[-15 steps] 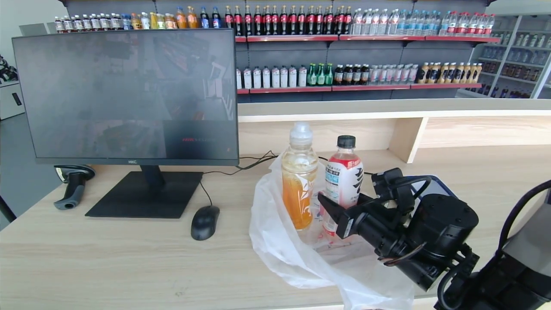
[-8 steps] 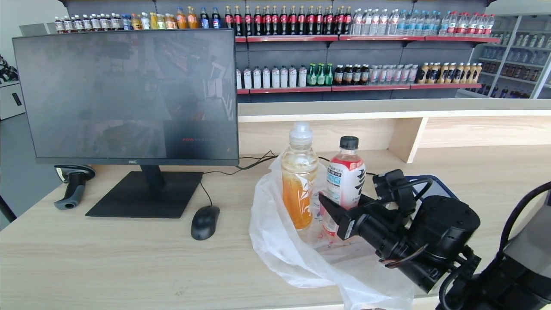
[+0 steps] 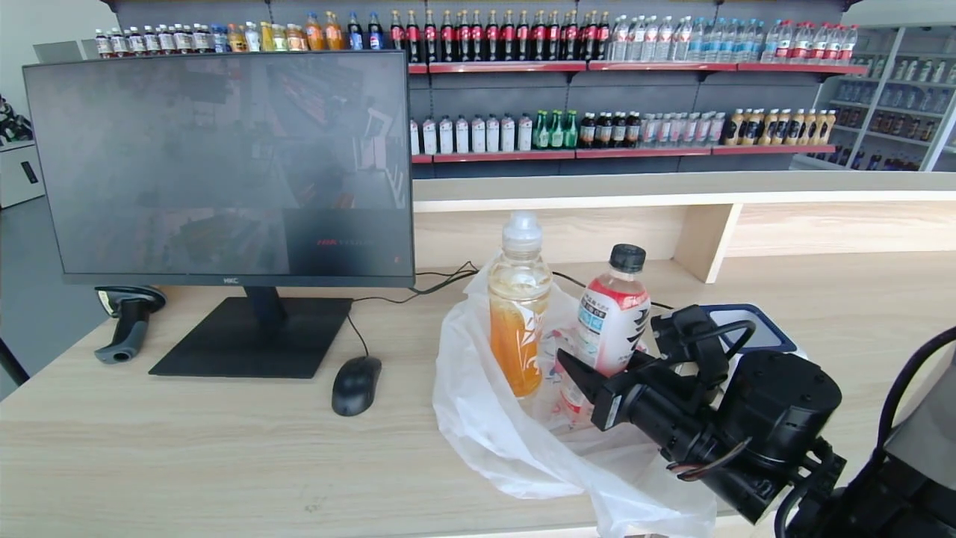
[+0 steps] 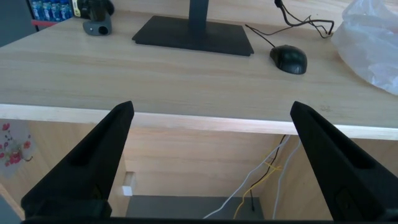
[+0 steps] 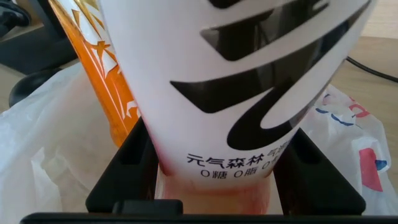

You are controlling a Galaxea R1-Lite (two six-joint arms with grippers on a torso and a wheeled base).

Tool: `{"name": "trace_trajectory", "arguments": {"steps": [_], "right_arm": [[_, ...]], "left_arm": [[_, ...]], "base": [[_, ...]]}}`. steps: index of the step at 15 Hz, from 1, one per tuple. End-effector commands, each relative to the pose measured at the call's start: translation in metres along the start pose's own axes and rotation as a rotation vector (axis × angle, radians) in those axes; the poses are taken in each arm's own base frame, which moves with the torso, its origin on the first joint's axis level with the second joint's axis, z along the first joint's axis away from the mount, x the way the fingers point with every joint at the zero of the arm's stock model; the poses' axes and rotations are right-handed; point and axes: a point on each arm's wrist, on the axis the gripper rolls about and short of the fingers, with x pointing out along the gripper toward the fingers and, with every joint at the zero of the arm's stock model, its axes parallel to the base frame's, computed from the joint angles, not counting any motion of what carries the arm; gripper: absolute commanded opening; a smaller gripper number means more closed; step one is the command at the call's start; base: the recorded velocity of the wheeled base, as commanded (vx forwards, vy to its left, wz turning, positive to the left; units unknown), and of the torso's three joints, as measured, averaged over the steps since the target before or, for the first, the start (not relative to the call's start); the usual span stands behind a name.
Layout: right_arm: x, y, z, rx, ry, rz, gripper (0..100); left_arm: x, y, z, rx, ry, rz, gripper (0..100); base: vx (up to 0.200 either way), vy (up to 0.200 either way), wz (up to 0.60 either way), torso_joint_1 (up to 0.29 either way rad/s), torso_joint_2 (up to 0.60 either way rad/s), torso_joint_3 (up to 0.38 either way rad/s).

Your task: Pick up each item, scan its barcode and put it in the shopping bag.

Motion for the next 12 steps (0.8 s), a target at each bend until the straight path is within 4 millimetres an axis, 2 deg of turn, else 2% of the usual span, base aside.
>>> {"name": "trace_trajectory", "arguments": {"steps": [1,12], "right_arm": [[-0.001,0.0,-0.001,0.0,0.007,0.0,0],[-0.004,0.001,-0.012,-0.006,0.056,0.004,0]], "left_arm": [[0.0,0.0,0.0,0.0,-0.001,-0.001,100],[0.0,0.0,0.0,-0.002,-0.001,0.0,100]], "base": [[0.0,0.0,0.0,0.0,0.0,0.0],[0.0,0.0,0.0,0.0,0.0,0.0]]}}
